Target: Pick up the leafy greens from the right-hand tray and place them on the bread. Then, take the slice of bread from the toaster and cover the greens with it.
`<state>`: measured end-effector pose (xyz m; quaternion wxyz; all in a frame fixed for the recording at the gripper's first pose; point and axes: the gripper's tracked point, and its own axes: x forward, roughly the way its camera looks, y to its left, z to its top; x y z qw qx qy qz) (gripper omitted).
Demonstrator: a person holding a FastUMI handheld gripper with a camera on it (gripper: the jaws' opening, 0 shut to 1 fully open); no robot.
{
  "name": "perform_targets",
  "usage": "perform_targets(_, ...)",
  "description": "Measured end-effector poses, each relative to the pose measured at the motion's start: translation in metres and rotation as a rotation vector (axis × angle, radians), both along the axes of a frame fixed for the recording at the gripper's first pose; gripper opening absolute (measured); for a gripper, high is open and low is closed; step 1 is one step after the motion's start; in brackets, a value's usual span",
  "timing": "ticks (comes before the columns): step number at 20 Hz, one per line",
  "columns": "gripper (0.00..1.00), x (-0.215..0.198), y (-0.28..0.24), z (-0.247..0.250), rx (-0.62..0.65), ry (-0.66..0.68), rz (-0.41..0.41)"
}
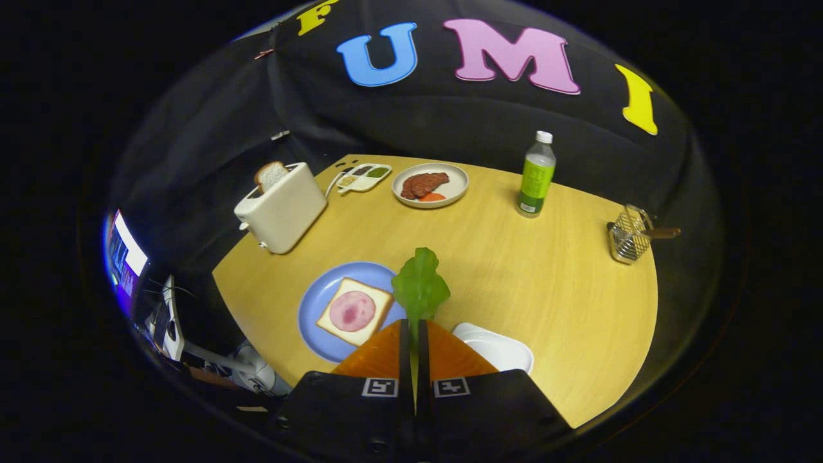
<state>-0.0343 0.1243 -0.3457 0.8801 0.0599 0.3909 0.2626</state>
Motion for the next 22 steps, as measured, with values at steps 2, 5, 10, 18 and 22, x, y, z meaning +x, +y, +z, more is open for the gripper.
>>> perform_targets(2, 0.06, 0.000, 0.026, 0.009, 0.021, 0.000, 0.042)
perform_targets(5, 0.05, -0.001, 0.058, 0.013, 0.034, 0.016, 0.099)
perform_targets(10, 0.05, -0.006, 0.096, 0.011, 0.036, 0.045, 0.163)
perform_targets(18, 0.05, -0.003, 0.113, -0.010, -0.003, 0.075, 0.177)
perform_targets(22, 0.39, 0.001, 0.108, -0.024, -0.033, 0.091, 0.156)
